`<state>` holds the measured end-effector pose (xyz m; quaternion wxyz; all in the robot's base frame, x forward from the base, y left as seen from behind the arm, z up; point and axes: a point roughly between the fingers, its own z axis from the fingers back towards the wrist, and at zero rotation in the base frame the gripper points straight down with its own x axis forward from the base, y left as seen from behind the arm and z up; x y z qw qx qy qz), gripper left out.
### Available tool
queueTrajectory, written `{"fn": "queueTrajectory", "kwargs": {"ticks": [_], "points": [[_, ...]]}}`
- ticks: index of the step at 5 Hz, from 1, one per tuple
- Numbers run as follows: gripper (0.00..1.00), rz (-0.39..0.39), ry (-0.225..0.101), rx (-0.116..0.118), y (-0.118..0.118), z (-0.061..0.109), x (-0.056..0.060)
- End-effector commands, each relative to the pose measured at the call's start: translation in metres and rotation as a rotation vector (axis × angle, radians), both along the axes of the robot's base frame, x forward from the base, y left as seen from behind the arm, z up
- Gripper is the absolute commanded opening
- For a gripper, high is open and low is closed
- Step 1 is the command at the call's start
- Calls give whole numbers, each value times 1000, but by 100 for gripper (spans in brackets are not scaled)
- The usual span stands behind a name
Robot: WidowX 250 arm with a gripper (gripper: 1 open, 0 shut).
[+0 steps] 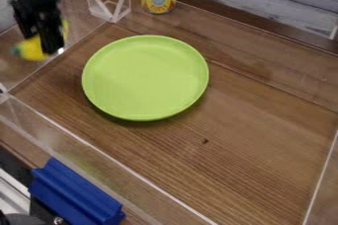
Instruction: Put the banana in the green plate
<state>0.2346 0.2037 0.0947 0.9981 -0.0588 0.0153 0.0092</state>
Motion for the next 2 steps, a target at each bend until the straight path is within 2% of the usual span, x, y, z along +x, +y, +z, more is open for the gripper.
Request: {"fn": "queueTrajectory", "kwargs": {"ticks": [1,2], "points": [[0,29,-84,38,-6,48,13],[0,40,-112,26,-17,73,18]]}}
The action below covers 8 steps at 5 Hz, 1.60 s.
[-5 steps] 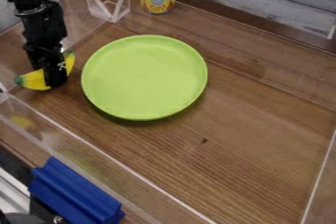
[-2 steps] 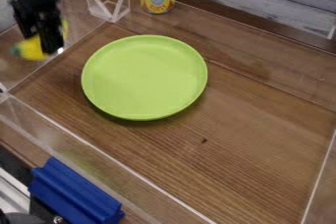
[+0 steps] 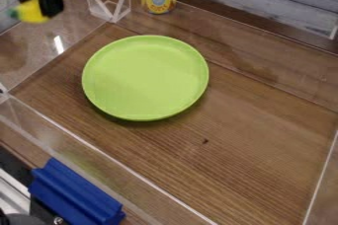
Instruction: Put the banana in the green plate
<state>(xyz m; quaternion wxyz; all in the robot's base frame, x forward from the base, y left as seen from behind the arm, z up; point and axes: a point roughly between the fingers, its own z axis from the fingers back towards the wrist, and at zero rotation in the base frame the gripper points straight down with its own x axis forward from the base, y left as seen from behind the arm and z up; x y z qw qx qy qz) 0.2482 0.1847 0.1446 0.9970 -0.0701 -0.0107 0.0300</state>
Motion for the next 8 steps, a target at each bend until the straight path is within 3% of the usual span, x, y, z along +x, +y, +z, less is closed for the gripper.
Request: {"fn": "queueTrajectory", "kwargs": {"ticks": [1,5,8], "points": [[0,3,-64,45,-5,23,6],[0,-29,-61,15,-16,14,8],[0,-71,-78,-4,-34,14,14]]}}
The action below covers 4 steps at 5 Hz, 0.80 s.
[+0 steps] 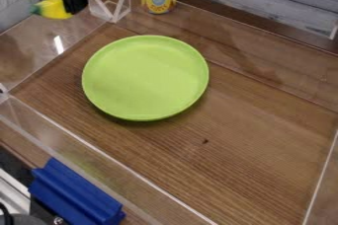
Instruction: Put the banana in the green plate
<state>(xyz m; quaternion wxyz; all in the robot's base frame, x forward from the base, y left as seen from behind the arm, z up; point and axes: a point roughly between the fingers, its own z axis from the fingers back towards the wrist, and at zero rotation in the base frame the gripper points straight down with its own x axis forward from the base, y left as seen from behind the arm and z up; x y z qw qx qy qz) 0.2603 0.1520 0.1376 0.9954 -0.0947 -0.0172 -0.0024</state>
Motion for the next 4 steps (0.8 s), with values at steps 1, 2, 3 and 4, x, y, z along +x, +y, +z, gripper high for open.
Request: {"fn": "queueTrajectory", "kwargs": {"ticks": [1,2,3,4], "points": [[0,-11,-64,32,-5,19,3],[0,-28,-70,27,-13,17,4],[0,-37,-78,23,-21,15,4],[0,-64,-70,14,-35,14,4]]}}
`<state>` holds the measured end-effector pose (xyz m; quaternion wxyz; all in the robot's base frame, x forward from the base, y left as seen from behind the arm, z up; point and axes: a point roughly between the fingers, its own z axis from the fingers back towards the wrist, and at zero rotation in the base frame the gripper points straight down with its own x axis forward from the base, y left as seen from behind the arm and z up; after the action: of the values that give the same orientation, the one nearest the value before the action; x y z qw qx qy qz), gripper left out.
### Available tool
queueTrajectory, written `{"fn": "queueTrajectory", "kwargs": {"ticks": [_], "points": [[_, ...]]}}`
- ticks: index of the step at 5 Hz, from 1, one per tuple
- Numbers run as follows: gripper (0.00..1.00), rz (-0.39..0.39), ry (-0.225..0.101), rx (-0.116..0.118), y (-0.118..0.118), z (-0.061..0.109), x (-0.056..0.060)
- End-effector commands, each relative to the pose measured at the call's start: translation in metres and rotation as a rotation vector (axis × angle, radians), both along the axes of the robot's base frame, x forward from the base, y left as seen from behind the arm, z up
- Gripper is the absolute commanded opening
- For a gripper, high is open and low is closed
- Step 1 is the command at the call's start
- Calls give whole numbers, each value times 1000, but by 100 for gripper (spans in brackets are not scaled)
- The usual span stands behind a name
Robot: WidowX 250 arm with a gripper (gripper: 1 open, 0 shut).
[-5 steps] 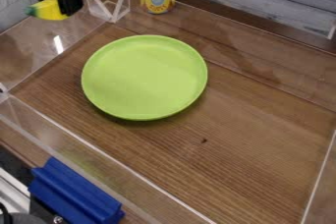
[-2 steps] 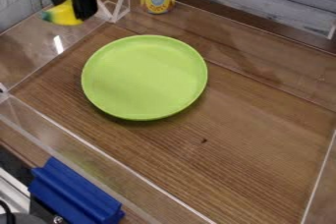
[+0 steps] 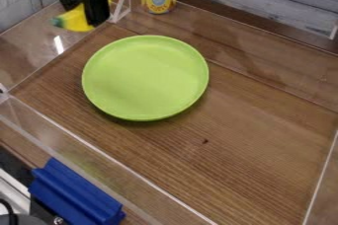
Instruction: Put the banana in the green plate
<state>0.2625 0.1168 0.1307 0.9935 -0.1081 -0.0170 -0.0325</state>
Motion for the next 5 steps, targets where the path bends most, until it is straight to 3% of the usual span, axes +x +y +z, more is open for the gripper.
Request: {"fn": "queueTrajectory", "kwargs": {"ticks": [1,3,5], "points": [[0,-29,-66,25,-20,19,3],[0,-75,-62,11,-46,-2,5],[0,-103,-62,21,-55,-32,7]]}}
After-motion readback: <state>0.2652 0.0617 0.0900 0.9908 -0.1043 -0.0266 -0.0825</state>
